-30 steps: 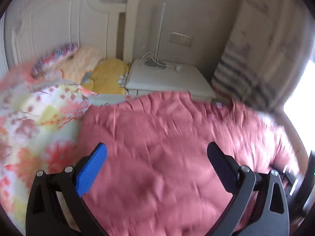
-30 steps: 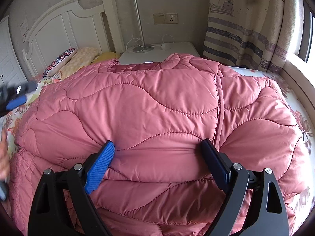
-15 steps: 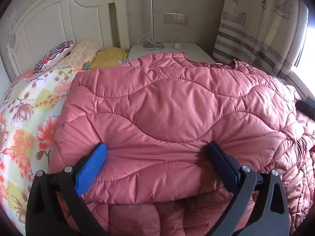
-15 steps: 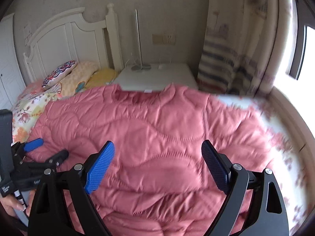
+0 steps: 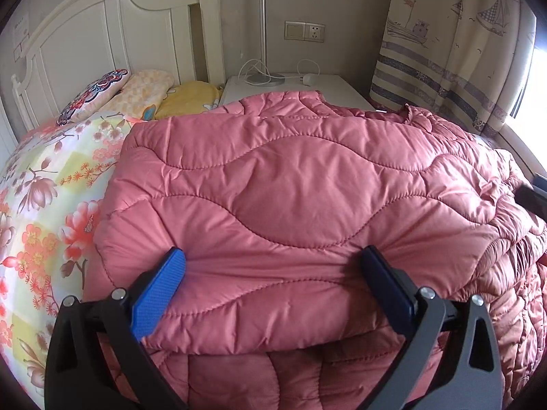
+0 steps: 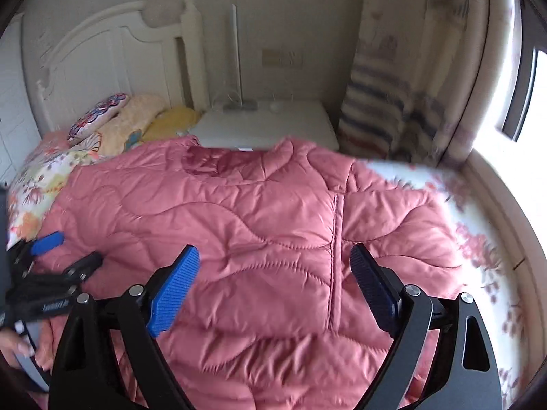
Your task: Fold large clothes
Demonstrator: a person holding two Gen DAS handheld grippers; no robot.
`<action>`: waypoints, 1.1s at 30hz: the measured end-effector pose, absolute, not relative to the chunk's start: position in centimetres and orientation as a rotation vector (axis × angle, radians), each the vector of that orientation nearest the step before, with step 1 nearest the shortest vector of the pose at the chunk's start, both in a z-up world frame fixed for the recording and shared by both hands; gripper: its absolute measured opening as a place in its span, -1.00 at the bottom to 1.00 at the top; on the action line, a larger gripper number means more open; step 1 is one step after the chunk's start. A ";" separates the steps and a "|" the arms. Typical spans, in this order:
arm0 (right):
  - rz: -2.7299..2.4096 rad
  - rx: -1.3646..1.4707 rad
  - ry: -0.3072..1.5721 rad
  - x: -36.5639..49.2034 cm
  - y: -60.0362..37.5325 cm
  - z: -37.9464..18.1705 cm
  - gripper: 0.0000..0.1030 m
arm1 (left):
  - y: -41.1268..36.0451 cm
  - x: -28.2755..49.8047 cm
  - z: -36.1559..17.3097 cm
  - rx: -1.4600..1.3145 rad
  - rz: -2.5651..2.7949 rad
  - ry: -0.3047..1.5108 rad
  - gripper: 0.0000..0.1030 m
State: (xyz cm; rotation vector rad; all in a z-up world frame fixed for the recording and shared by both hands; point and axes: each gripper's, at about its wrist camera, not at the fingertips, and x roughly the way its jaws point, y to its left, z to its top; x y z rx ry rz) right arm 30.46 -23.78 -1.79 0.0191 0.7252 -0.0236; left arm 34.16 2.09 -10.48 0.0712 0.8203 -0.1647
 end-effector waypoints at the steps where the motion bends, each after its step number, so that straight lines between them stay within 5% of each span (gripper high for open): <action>1: -0.010 -0.004 0.753 30.1 -23.3 -2.4 0.68 | 2.1 34.2 -10.5 0.073 -0.164 0.820 0.96; 5: 0.034 -0.076 0.860 30.8 -22.7 -7.2 0.70 | 2.0 34.2 -10.6 0.083 -0.157 0.826 0.96; 15: 0.075 -0.037 0.818 23.9 -22.7 -2.6 0.69 | 1.8 25.0 -6.2 0.131 -0.183 0.705 0.96; 20: 0.017 -0.025 0.956 23.2 -24.1 -7.3 0.74 | -0.3 23.4 -11.4 0.323 -0.162 0.818 0.96; 21: 0.022 0.010 0.935 23.0 -24.6 -7.6 0.89 | 0.1 23.8 -11.5 0.284 -0.177 0.836 0.96; 33: 0.052 0.029 0.892 19.9 -24.4 -6.0 0.89 | 2.7 21.5 -11.4 0.217 -0.118 0.847 0.96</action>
